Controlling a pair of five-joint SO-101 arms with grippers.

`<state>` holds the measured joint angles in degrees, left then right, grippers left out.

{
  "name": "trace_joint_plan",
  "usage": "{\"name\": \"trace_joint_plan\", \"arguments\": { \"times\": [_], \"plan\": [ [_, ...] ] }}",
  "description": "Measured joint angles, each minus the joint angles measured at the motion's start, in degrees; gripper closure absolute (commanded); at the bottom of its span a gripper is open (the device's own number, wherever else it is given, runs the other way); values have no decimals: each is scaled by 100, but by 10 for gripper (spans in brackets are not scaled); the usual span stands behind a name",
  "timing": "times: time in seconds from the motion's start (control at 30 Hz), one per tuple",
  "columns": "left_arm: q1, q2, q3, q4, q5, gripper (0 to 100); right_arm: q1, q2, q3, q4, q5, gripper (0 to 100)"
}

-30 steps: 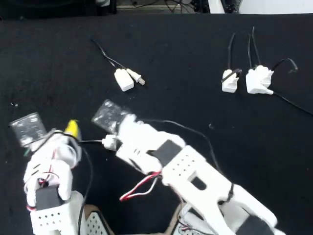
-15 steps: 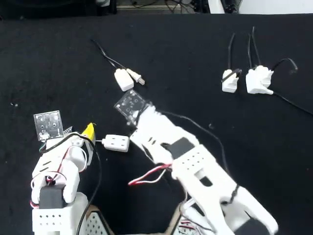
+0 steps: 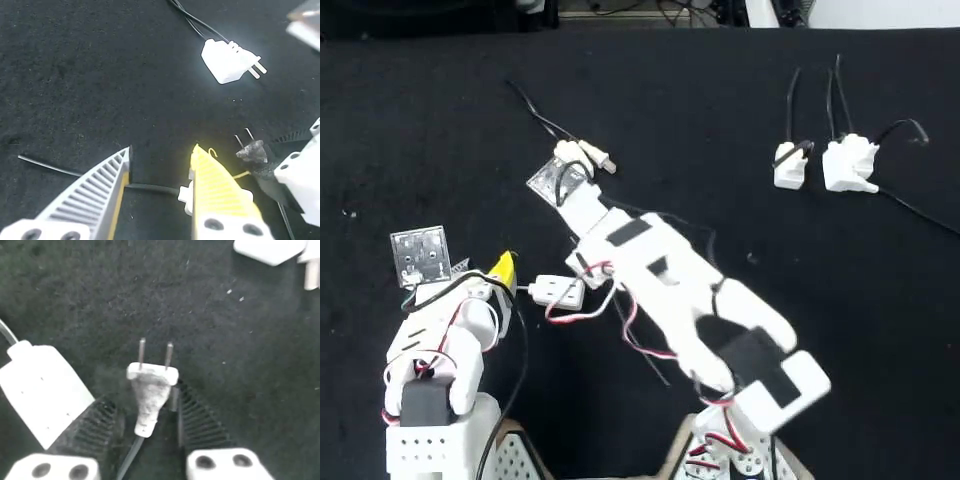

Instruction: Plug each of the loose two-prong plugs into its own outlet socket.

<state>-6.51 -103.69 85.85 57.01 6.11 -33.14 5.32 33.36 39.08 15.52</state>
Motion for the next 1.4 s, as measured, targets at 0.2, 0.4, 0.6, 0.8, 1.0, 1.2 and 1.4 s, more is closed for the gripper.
{"name": "trace_joint_plan", "arguments": {
  "times": [0.2,0.4,0.6,0.8,1.0,1.2,1.4],
  "plan": [
    [-9,0,0,0,0,790,0,369,-264,211,0,865],
    [-9,0,0,0,0,790,88,571,-457,264,0,883],
    [-9,0,0,0,0,790,316,791,-738,492,18,984],
    [-9,0,0,0,0,790,352,826,-800,554,229,987],
    [-9,0,0,0,0,790,352,835,-809,580,237,885],
    [-9,0,0,0,0,790,343,765,-853,765,290,898],
    [-9,0,0,0,0,790,352,396,-545,791,281,899]
  ]
}}
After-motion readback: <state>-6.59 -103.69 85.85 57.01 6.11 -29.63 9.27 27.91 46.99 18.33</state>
